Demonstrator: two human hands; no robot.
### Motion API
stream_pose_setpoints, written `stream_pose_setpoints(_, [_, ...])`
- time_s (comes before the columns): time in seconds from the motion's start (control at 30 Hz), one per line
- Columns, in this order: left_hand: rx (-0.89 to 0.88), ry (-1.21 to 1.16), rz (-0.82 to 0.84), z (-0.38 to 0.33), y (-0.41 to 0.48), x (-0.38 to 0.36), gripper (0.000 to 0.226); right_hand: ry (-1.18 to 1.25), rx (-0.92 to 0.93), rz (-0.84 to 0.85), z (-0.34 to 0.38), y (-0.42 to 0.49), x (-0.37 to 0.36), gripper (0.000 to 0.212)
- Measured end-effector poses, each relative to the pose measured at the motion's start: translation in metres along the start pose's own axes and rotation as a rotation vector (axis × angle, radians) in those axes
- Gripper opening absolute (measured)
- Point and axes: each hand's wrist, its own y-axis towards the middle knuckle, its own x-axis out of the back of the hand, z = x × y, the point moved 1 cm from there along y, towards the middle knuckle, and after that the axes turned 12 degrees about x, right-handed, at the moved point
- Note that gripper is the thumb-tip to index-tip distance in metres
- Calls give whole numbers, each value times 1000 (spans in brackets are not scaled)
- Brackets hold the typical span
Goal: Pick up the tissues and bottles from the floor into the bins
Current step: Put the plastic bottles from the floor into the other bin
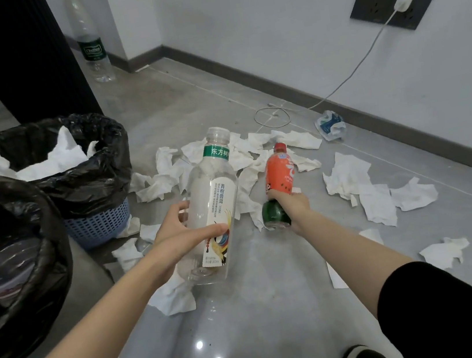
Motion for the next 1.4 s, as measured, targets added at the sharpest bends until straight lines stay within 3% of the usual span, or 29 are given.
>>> stream_pose_setpoints(0.37, [-183, -130, -191, -72, -80, 78, 86, 19, 354, 331, 133, -119, -67, 57])
stream_pose_setpoints(0.6, [-222, -128, -334, -93, -144, 166, 90, -10, 448, 540, 184, -200, -122, 62])
stream_pose_setpoints(0.73, [-192, -115, -431, -84, -171, 214, 92, -3, 503, 654, 189, -239, -167, 72])
stream_pose_setpoints(0.9, [-102, -131, -507, -53, -184, 250, 96, -177, 559, 760, 173, -276, -216, 78])
stream_pose_setpoints(1.03, [-55, -198, -529, -27, -178, 261, 98, -202, 532, 761, 152, -282, -231, 66])
stream_pose_setpoints(1.27, [19, -267, -509, 18, -153, 259, 87, -338, 527, 758, 109, -282, -248, 78])
stream_pose_setpoints(1.4, [45, -255, -511, 28, -141, 264, 72, -402, 585, 765, 92, -282, -253, 71])
